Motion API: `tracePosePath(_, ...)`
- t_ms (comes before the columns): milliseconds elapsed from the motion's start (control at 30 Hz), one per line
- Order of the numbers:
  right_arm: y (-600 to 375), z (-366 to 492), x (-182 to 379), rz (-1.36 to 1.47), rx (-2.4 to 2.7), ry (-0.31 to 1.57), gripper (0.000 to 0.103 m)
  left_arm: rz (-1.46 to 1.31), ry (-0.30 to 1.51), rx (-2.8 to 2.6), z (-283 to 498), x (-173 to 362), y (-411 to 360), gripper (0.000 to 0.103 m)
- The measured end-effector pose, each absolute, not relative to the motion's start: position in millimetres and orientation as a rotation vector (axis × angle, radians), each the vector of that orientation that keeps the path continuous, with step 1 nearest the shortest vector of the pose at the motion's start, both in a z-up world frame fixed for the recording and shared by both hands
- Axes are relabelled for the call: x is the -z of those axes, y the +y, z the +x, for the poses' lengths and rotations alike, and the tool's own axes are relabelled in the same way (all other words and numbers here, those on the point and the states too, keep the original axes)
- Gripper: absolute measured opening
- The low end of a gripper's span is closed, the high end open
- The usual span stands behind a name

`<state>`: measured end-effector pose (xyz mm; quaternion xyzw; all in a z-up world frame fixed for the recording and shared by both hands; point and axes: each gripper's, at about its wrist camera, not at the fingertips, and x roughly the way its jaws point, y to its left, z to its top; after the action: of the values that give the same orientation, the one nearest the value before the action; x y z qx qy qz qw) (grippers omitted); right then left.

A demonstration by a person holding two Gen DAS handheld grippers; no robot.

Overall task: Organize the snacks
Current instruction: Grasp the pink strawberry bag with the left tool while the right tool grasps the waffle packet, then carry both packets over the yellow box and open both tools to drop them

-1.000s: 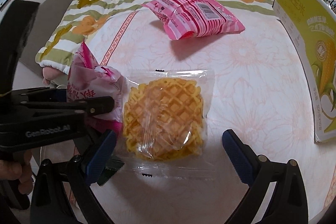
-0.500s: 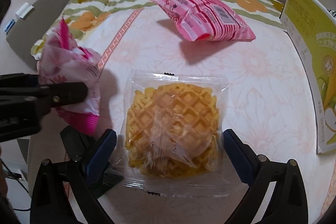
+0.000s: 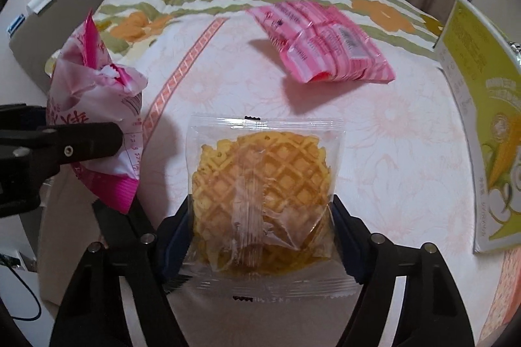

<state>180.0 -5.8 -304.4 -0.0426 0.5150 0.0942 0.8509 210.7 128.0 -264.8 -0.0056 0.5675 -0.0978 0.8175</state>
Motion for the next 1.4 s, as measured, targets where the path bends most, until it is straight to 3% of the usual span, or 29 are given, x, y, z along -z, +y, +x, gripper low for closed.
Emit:
tracePosePath(300, -58.9, 159.4, 212.6, -0.010, -0.152, 0.964, 0.073, -0.013, 1.121, 0.272, 207.3, 198.7, 104.9, 0.051)
tracePosePath(600, -175.9, 140.7, 133.3, 0.083, -0.049, 0.839, 0.073, 0.001, 1.015, 0.387, 212.6, 134.9, 9.6, 0.051)
tracePosePath(867, -280.0, 140.0, 115.3, 0.092, -0.012, 0.814, 0.073, -0.041, 0.983, 0.466, 225.2, 115.2, -105.0, 0.051)
tracePosePath(1233, -375.0, 157.7, 126.7, 0.123, -0.027, 0.868, 0.073, -0.020, 1.057, 0.477, 258.5, 134.5, -238.2, 0.051)
tracePosePath(1333, -390.7, 159.8, 132.5, 0.154, -0.026, 0.882, 0.073, 0.016, 1.075, 0.475, 262.6, 140.9, -258.5, 0.057)
tracePosePath(1400, -396.2, 159.1, 134.6, 0.166, -0.024, 0.885, 0.073, 0.053, 1.076, 0.469, 264.0, 143.1, -268.7, 0.081)
